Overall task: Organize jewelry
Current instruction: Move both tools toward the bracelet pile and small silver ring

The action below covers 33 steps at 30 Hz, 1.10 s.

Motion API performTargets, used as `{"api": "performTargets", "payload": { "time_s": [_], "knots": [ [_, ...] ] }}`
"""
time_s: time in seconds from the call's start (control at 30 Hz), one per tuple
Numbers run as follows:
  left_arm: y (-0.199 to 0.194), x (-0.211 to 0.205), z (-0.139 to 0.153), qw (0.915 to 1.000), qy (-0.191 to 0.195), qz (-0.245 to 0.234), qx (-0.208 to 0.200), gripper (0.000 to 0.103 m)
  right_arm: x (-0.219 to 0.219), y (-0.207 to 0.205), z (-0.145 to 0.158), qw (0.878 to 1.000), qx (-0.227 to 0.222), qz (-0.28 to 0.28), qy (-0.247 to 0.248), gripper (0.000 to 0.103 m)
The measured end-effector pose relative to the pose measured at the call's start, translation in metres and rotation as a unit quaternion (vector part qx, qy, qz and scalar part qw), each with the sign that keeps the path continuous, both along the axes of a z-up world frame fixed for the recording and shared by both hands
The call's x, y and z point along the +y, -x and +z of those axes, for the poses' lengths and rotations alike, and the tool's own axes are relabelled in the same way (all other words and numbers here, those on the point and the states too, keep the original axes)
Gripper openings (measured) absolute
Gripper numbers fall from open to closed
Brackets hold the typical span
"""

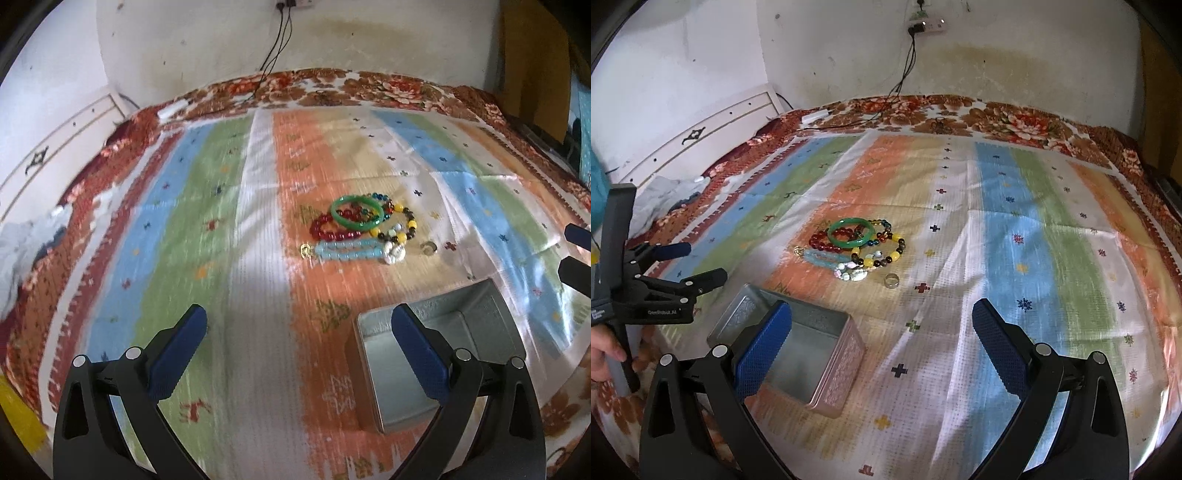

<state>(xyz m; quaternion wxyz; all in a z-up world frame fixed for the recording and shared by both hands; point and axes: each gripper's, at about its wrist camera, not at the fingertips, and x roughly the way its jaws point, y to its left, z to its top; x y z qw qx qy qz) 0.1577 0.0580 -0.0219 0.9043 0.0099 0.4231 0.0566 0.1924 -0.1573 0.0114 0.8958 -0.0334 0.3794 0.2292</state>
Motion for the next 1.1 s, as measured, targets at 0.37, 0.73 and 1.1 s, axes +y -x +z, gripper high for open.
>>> {"api": "performTargets", "payload": {
  "time_s": [0.37,0.73,1.1],
  "knots": [
    [-0.037,0.018,-0.011,0.9993,0.013,0.013,0.031,0.097,0.008,-0.029,-0.009,1.000,0.030,0.004,-0.002,0.099],
    [-0.066,0.035,-0.021,0.9976,0.036,0.022,0.055,0.097,0.014,-0.063,-0.025,0.997,0.078,-0.004,-0.004,0.099],
    [-0.092,0.044,-0.041,0.9930,0.062,0.020,0.098,0.075,0.025,-0.088,-0.042,0.992,0.122,-0.001,-0.010,0.085]
  ]
}}
